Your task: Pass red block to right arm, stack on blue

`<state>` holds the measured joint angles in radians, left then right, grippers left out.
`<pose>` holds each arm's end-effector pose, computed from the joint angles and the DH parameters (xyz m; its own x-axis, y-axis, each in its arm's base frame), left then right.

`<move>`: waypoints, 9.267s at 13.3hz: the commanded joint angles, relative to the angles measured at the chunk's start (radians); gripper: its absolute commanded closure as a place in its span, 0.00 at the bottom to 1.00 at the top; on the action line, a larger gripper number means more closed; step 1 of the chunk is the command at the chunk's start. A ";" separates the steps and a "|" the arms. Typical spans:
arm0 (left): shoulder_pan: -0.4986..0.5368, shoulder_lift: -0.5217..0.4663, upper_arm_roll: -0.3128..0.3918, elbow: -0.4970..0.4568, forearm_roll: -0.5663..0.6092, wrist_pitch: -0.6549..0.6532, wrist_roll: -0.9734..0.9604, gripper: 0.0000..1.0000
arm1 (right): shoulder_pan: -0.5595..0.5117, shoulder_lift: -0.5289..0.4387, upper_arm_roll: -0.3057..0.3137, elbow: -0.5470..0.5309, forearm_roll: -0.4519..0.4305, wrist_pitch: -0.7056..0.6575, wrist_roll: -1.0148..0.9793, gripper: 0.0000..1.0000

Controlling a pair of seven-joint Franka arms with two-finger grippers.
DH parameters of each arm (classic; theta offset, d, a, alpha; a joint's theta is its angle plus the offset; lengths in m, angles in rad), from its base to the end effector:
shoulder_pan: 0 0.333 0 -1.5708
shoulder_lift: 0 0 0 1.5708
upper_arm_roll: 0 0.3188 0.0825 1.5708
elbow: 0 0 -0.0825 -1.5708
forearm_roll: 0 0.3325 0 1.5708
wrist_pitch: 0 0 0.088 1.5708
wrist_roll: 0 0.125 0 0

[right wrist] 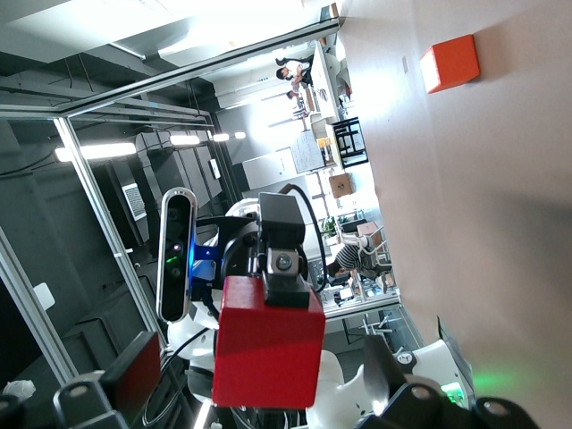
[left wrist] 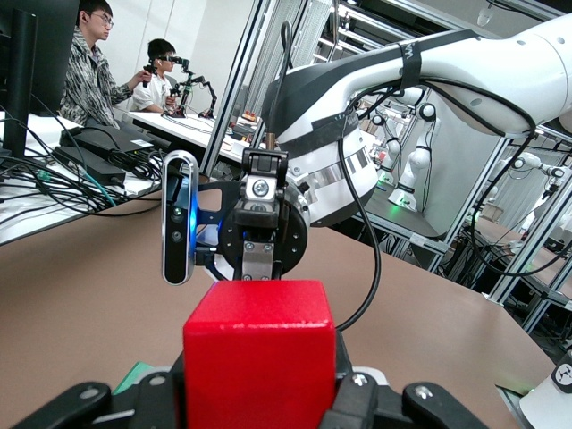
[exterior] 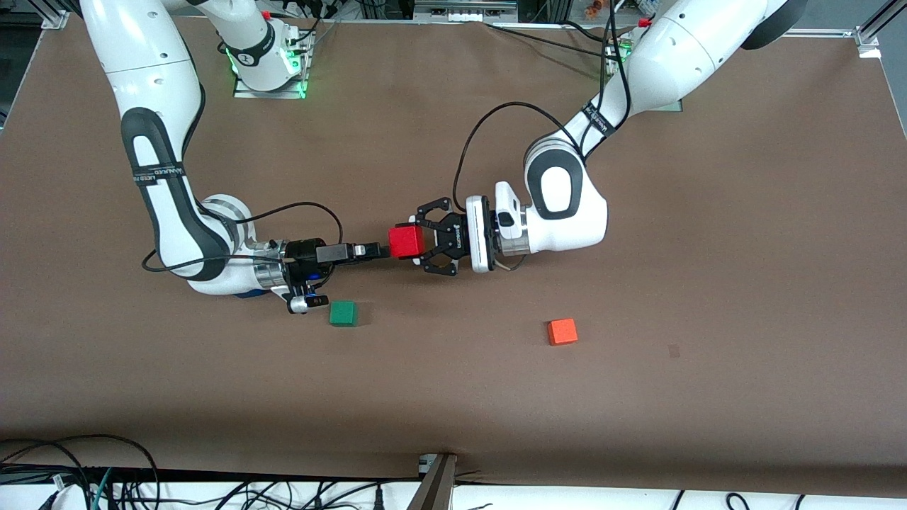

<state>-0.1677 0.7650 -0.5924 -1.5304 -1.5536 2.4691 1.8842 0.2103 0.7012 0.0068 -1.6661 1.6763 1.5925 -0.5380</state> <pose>0.5626 -0.4222 0.3160 0.3885 -0.1521 0.9088 -0.9188 -0.1381 0.3697 0.5920 0.2551 0.2881 0.9562 0.1363 -0.2592 -0.2652 0.0275 -0.9638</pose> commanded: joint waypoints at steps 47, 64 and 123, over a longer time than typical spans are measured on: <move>0.411 -0.314 0.036 -0.144 0.819 -0.382 -0.808 0.00 | 0.064 -0.086 -0.214 0.264 -1.218 0.207 0.170 0.65; 0.109 -0.777 0.566 -0.189 1.529 -0.751 -1.741 0.00 | 0.115 -0.256 -0.240 -0.173 -1.593 0.644 0.426 0.65; 0.177 -0.799 0.508 -0.155 1.595 -0.797 -1.886 0.00 | 0.110 -0.232 -0.249 -0.268 -1.595 0.779 0.371 0.64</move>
<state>0.0016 -0.0514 -0.0699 -1.7207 0.0091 1.7084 0.0072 0.3170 0.4914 -0.2445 -1.8872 0.0960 2.3617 -0.1619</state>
